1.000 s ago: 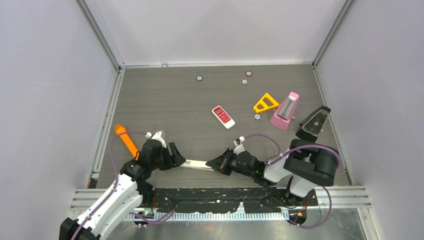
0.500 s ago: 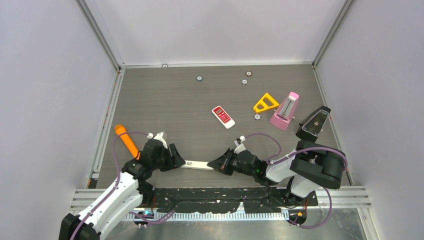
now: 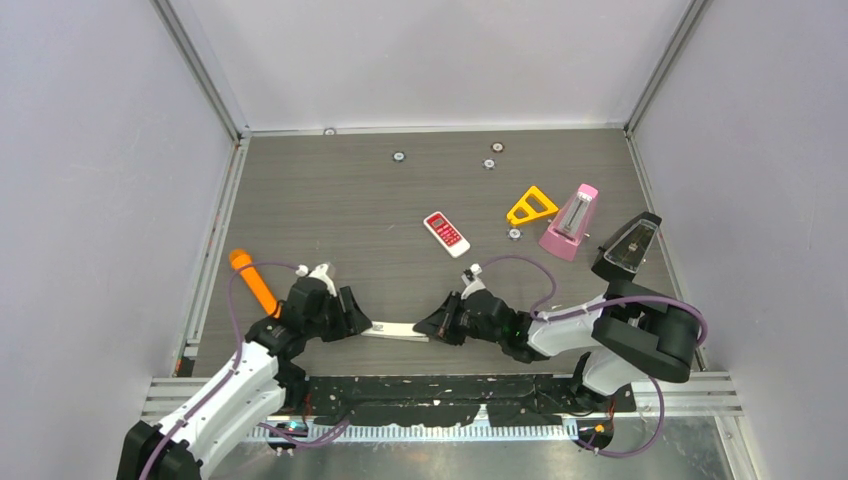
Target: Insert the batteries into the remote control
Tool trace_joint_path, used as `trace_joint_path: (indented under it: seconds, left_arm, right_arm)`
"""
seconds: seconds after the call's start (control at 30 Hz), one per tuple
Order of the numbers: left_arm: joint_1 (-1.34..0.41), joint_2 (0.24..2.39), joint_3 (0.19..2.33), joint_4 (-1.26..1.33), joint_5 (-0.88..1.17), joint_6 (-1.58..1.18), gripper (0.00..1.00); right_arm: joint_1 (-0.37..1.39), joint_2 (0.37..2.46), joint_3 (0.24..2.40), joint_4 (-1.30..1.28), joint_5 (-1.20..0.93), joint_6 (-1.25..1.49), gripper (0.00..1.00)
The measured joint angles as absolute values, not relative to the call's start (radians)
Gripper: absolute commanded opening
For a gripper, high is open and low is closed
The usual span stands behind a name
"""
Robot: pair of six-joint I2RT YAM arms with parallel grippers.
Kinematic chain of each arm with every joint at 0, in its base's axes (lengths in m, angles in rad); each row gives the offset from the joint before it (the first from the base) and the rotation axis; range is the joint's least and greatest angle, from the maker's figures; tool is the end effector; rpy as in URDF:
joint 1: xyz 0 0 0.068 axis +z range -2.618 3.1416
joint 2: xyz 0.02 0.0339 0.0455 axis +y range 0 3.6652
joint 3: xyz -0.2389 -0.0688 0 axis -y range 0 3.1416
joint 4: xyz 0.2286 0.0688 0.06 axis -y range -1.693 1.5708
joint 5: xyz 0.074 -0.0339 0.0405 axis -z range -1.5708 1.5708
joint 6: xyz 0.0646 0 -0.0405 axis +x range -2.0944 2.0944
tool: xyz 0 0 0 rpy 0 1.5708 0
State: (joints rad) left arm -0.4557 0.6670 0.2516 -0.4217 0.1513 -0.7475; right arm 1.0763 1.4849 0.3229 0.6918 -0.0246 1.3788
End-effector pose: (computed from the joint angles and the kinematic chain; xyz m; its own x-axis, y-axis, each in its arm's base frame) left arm 0.1376 -0.0783 0.1215 -0.8465 -0.3336 -0.4150 -0.0678 0.8407 -0.5373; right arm 0.1263 0.2375 0.1028 -0.9150 0.3707 -0.1592 0.0412 0.4783 0.8772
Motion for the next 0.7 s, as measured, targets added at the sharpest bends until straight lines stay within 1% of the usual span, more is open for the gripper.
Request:
trace_joint_path:
  seconds: [0.3, 0.57, 0.63, 0.7]
  left_arm:
    - [-0.456, 0.690, 0.255, -0.415, 0.162, -0.713, 0.56]
    - [-0.456, 0.706, 0.259, -0.408, 0.169, -0.697, 0.56]
    - [-0.456, 0.709, 0.260, -0.407, 0.169, -0.696, 0.55]
    - [-0.456, 0.712, 0.260, -0.405, 0.169, -0.695, 0.50]
  right_arm:
    - [1.072, 1.460, 0.408, 0.504, -0.028, 1.313, 0.05]
    - [1.071, 1.438, 0.423, 0.435, -0.021, 1.295, 0.05]
    - [1.071, 1.431, 0.423, 0.429, -0.019, 1.295, 0.05]
    - [1.071, 1.430, 0.423, 0.426, -0.017, 1.295, 0.05]
